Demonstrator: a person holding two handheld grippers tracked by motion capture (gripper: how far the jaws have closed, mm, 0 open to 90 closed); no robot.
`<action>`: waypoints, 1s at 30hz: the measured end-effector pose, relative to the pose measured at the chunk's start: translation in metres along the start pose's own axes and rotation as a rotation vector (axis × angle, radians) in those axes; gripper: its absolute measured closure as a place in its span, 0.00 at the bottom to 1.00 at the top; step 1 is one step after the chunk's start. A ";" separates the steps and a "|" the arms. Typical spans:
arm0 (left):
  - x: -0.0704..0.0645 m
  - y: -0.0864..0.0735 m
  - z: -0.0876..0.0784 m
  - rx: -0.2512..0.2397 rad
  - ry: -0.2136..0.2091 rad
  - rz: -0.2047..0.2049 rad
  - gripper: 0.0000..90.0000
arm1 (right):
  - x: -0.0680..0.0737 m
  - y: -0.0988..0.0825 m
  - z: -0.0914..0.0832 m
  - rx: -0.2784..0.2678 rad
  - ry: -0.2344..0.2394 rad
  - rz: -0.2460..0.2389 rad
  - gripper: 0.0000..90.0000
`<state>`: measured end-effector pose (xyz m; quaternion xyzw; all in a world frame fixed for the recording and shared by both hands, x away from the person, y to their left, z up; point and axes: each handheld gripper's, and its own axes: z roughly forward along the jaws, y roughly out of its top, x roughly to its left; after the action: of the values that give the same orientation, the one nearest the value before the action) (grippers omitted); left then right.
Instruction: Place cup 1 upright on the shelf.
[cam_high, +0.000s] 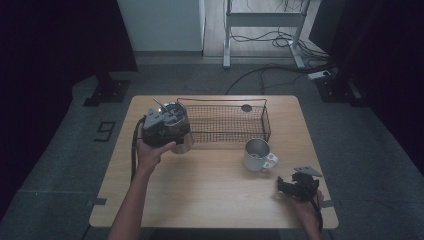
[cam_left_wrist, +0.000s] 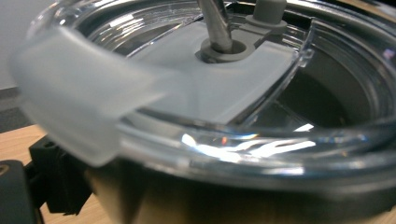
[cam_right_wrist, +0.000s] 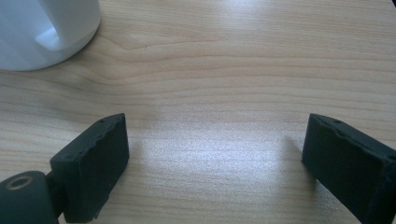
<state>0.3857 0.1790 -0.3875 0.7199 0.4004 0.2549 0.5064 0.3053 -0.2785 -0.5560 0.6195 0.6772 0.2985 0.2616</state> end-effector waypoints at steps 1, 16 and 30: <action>0.000 0.000 0.001 -0.002 -0.001 0.001 0.04 | 0.000 0.000 0.000 0.000 0.000 0.000 0.08; 0.001 0.016 0.020 0.000 -0.018 0.002 0.04 | 0.000 0.000 0.000 -0.002 0.000 -0.002 0.09; 0.009 0.025 0.036 0.006 -0.011 -0.013 0.04 | 0.000 0.000 0.000 -0.005 -0.002 0.000 0.09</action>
<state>0.4260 0.1638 -0.3774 0.7201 0.4031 0.2466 0.5081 0.3051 -0.2789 -0.5561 0.6192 0.6762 0.2996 0.2639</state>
